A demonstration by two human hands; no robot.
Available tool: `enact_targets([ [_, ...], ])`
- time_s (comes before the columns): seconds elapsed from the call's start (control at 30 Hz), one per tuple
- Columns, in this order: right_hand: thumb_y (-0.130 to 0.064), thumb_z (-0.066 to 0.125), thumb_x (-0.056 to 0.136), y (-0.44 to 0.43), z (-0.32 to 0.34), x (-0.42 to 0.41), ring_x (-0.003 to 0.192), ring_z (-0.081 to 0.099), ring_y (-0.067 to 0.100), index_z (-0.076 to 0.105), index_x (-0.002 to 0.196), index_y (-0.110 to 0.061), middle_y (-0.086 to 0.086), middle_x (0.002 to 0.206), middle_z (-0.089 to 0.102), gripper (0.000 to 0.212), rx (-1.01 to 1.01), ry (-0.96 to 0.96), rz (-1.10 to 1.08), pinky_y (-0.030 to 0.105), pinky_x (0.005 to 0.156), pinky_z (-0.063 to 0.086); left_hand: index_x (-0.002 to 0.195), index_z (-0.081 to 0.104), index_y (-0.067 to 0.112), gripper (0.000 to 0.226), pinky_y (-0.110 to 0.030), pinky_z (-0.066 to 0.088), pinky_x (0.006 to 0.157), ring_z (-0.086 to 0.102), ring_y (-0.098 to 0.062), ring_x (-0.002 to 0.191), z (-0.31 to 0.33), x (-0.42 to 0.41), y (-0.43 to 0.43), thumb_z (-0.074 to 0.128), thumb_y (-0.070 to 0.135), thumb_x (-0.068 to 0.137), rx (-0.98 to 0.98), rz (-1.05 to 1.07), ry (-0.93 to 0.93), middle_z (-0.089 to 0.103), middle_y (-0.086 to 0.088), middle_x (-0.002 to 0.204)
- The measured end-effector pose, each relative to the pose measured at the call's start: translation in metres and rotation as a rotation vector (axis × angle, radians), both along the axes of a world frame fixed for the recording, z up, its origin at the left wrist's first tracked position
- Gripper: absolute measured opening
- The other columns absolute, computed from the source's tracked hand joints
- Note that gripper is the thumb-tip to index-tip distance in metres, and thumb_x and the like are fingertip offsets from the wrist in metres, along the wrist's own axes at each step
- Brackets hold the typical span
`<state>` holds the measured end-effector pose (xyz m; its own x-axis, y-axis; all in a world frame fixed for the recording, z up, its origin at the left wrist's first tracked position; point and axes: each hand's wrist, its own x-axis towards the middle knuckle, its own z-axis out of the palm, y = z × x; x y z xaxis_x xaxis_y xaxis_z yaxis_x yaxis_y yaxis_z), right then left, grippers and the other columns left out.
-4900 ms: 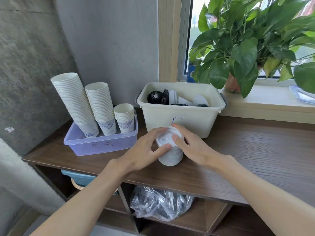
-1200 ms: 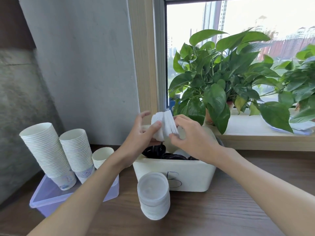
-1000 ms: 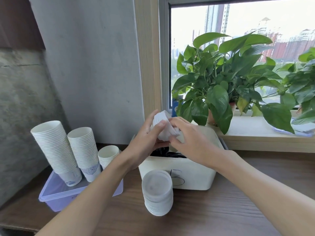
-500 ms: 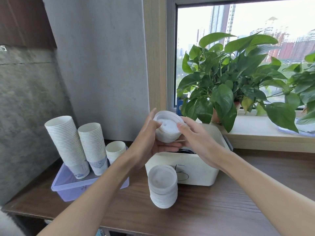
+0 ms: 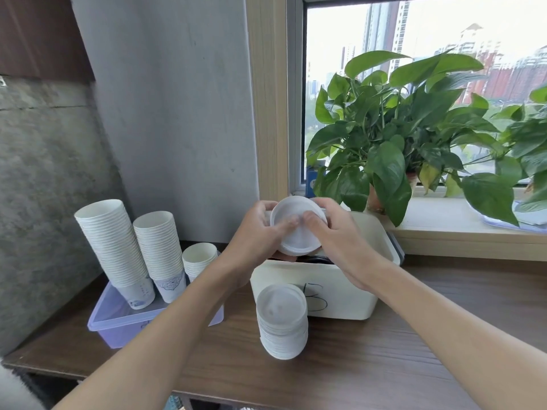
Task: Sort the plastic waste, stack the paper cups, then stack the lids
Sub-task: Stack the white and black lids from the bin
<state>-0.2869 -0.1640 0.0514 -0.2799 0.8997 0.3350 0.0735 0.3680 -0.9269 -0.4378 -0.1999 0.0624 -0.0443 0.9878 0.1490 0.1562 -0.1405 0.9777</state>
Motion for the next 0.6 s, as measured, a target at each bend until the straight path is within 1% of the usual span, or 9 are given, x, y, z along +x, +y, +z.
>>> enact_targets([
  [0.03,-0.021,0.05,0.1,0.001,0.0,0.001,0.085,0.06,0.02,0.058,0.116,-0.011,0.019,0.104,0.064,0.02,0.027,-0.029,-0.005,0.034,0.073,0.05,0.124,0.061,0.009,0.032,-0.041,0.063,0.066,0.073,-0.022,0.076,-0.001,-0.001,0.001,0.066,0.024,0.096,0.018,-0.022,0.002,0.072,-0.013,0.102],
  [0.1,-0.018,0.05,0.1,0.002,-0.001,0.002,0.079,0.058,0.012,0.062,0.107,-0.006,0.019,0.1,0.065,0.018,0.059,-0.058,-0.009,0.026,0.066,0.048,0.113,0.07,0.005,0.026,-0.041,0.063,0.066,0.072,-0.023,0.074,-0.004,-0.001,0.002,0.068,0.022,0.095,0.047,-0.05,-0.015,0.073,-0.014,0.091],
  [0.17,-0.017,0.051,0.099,0.002,0.0,0.003,0.072,0.057,0.003,0.062,0.104,-0.008,0.014,0.094,0.065,0.015,0.082,-0.064,-0.017,0.019,0.061,0.047,0.11,0.072,0.004,0.027,-0.041,0.063,0.065,0.072,-0.024,0.074,-0.005,0.0,0.002,0.069,0.024,0.093,0.062,-0.051,-0.025,0.073,-0.016,0.088],
  [0.23,-0.016,0.051,0.099,0.004,0.001,0.004,0.07,0.056,-0.003,0.062,0.101,-0.014,0.004,0.09,0.064,0.011,0.102,-0.069,-0.016,0.014,0.061,0.045,0.111,0.072,0.005,0.027,-0.044,0.063,0.068,0.073,-0.027,0.078,-0.006,0.001,0.003,0.069,0.025,0.093,0.077,-0.055,-0.027,0.073,-0.021,0.093],
  [0.3,-0.019,0.051,0.1,0.009,0.004,0.005,0.074,0.055,0.002,0.063,0.1,-0.013,0.007,0.09,0.063,0.013,0.111,-0.09,-0.021,0.019,0.067,0.045,0.115,0.07,0.006,0.028,-0.042,0.064,0.068,0.073,-0.028,0.082,-0.006,0.002,0.006,0.068,0.024,0.093,0.095,-0.067,-0.042,0.073,-0.022,0.099],
  [0.37,-0.024,0.05,0.1,0.015,0.009,0.009,0.075,0.053,0.009,0.065,0.098,-0.011,0.011,0.086,0.062,0.02,0.103,-0.1,0.002,0.026,0.069,0.043,0.118,0.068,0.007,0.029,-0.038,0.063,0.065,0.073,-0.026,0.083,-0.003,0.002,0.01,0.067,0.023,0.095,0.125,-0.091,-0.029,0.073,-0.016,0.098],
  [0.47,-0.029,0.049,0.1,0.025,0.017,0.013,0.058,0.044,0.0,0.063,0.08,-0.021,-0.01,0.064,0.051,0.026,0.128,-0.141,0.017,0.014,0.056,0.036,0.119,0.068,0.006,0.028,-0.039,0.063,0.064,0.073,-0.024,0.079,0.003,0.001,0.019,0.065,0.021,0.096,0.154,-0.139,-0.002,0.074,-0.01,0.092],
  [0.53,-0.029,0.05,0.1,0.033,0.018,0.014,0.055,0.042,-0.001,0.062,0.077,-0.023,-0.01,0.064,0.05,0.026,0.167,-0.171,-0.014,0.011,0.052,0.034,0.12,0.068,0.007,0.028,-0.044,0.064,0.066,0.074,-0.025,0.081,0.005,0.0,0.026,0.065,0.021,0.096,0.167,-0.157,0.025,0.075,-0.01,0.093],
  [0.6,-0.027,0.052,0.099,0.042,0.015,0.014,0.063,0.048,0.002,0.066,0.087,-0.018,-0.005,0.072,0.057,0.02,0.18,-0.166,-0.03,0.014,0.057,0.038,0.122,0.068,0.008,0.029,-0.046,0.064,0.067,0.075,-0.028,0.082,0.005,0.0,0.034,0.065,0.022,0.096,0.178,-0.16,0.061,0.075,-0.012,0.096],
])
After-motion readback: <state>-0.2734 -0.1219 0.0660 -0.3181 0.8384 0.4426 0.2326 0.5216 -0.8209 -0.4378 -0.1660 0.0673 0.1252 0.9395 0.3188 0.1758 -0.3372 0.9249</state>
